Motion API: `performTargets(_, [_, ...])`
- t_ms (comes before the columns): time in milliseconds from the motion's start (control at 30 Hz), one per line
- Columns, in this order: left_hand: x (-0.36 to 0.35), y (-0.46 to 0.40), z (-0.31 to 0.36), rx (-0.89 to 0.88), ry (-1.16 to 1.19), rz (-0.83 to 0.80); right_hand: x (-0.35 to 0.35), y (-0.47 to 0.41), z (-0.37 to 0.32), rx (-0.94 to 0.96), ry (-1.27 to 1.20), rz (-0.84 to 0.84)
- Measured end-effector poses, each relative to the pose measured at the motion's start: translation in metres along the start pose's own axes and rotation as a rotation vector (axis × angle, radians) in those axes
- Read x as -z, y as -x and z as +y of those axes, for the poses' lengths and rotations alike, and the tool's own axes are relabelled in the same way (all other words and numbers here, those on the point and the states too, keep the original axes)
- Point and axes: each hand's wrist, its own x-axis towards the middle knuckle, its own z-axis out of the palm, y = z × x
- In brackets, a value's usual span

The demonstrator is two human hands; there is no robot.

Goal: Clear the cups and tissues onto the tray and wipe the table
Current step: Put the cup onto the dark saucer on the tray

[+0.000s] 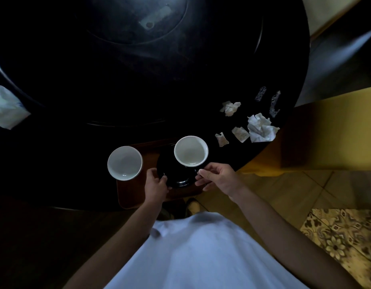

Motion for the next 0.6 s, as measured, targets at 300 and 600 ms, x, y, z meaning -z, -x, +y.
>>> performTargets(300, [0.000, -0.007, 0.000, 0.038, 0.010, -0.042, -0.015, -0.019, 0.010, -0.026, 0.007, -0.008])
performTargets(600, [0.007, -0.016, -0.001, 0.016, -0.140, -0.094, -0.019, -0.025, 0.024, -0.062, 0.048, 0.001])
